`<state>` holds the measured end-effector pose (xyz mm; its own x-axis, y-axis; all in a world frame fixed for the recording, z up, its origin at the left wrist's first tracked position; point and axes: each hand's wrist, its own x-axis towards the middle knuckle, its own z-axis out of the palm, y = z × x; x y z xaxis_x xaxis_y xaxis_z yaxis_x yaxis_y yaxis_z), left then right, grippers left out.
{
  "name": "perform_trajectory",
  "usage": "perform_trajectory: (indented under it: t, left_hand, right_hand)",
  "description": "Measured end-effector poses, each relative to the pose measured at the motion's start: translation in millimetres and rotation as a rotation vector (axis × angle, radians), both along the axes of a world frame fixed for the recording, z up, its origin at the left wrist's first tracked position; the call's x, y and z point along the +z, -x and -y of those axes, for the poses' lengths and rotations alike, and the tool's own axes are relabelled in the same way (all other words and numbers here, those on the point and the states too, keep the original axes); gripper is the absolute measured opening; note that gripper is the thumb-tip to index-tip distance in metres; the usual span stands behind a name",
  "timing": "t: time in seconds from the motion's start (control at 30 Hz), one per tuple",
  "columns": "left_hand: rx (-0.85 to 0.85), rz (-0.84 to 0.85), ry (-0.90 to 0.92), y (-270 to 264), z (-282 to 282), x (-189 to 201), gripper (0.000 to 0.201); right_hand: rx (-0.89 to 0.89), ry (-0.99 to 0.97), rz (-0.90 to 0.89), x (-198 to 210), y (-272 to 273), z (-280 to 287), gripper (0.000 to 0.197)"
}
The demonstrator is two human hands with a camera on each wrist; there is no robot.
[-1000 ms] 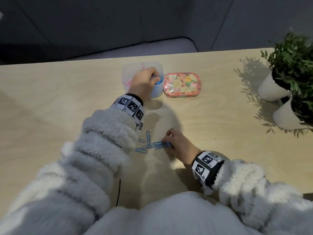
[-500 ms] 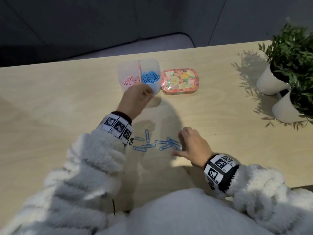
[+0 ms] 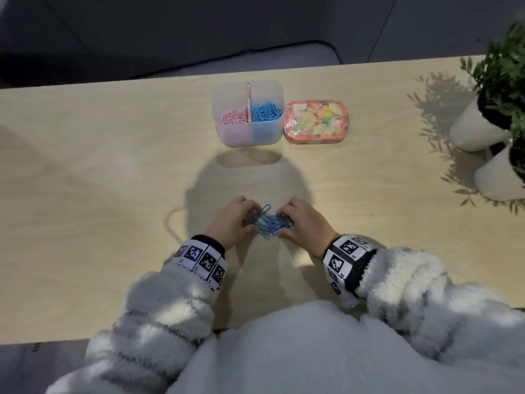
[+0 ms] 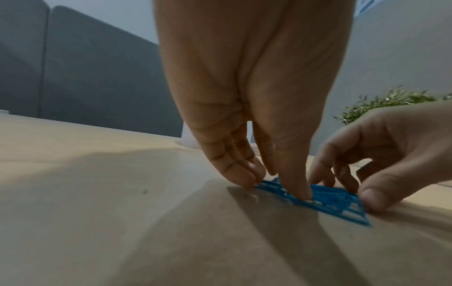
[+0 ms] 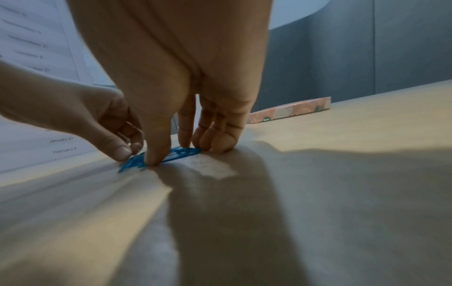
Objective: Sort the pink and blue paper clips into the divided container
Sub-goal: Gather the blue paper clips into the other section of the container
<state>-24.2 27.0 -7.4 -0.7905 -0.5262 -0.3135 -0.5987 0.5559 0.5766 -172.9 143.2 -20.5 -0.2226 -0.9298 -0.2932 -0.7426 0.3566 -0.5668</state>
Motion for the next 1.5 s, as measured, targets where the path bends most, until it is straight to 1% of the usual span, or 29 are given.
perform_trajectory:
  t: [0.07,0.13,0.17,0.2,0.27,0.37,0.43,0.57,0.67,0.77,0.83,0.93,1.1,1.17,1.3,1.37,1.43,1.5]
  left_hand:
    - [-0.038,-0.001,0.072,1,2,1,0.057]
    - [-0.126,0.032,0.146,1,5,1,0.077]
    - [-0.178,0.071,0.176,2,5,0,0.083]
    - [-0.222,0.113,0.196,3,5,0,0.084]
    - [-0.262,0.132,0.202,5,3,-3,0.074]
    - [-0.235,0.033,0.189,5,-4,-5,0.042]
    - [-0.204,-0.008,0.212,4,-9,-7,0.029]
    - [-0.203,-0.028,0.237,4,-10,-9,0.024]
    - [-0.195,-0.019,0.242,1,-5,-8,0.024]
    - [-0.143,0.011,0.209,0,0,-6,0.022]
    - [-0.130,0.049,0.199,1,2,-6,0.021]
    - [-0.142,0.101,0.237,3,3,-10,0.018]
    - [-0.123,0.120,0.234,2,1,-10,0.017]
    - [-0.108,0.125,0.214,2,1,-9,0.018]
    - [-0.106,0.184,0.218,3,2,-10,0.020]
    - [-0.140,0.244,0.289,5,2,-11,0.020]
    - [-0.168,0.259,0.339,5,1,-9,0.020]
    - [-0.177,0.238,0.329,5,2,-8,0.020]
  right_hand:
    - [0.010,-0.024,-0.028,2,2,-1,0.050]
    - [0.029,-0.031,-0.045,3,2,-3,0.051]
    - [0.041,-0.031,-0.049,3,1,-3,0.049]
    - [0.052,-0.033,-0.051,3,-2,-2,0.045]
    - [0.062,-0.029,-0.064,3,-8,1,0.034]
    - [0.058,-0.025,-0.106,4,-14,8,0.025]
    - [0.068,-0.044,-0.139,4,-18,12,0.021]
    - [0.115,-0.099,-0.229,4,-23,18,0.020]
    - [0.206,-0.147,-0.311,5,-21,21,0.023]
    - [0.264,-0.158,-0.383,4,-15,21,0.025]
    - [0.271,-0.141,-0.411,2,-11,20,0.024]
    - [0.214,-0.117,-0.330,3,-7,20,0.019]
    - [0.062,-0.065,-0.071,3,2,18,0.002]
    - [-0.006,-0.046,0.026,7,13,18,0.005]
    - [-0.227,0.009,0.271,37,43,41,0.030]
    - [-0.318,0.072,0.296,57,58,64,0.030]
    - [-0.405,0.162,0.247,74,71,93,0.030]
    - [-0.487,0.221,0.189,87,80,124,0.033]
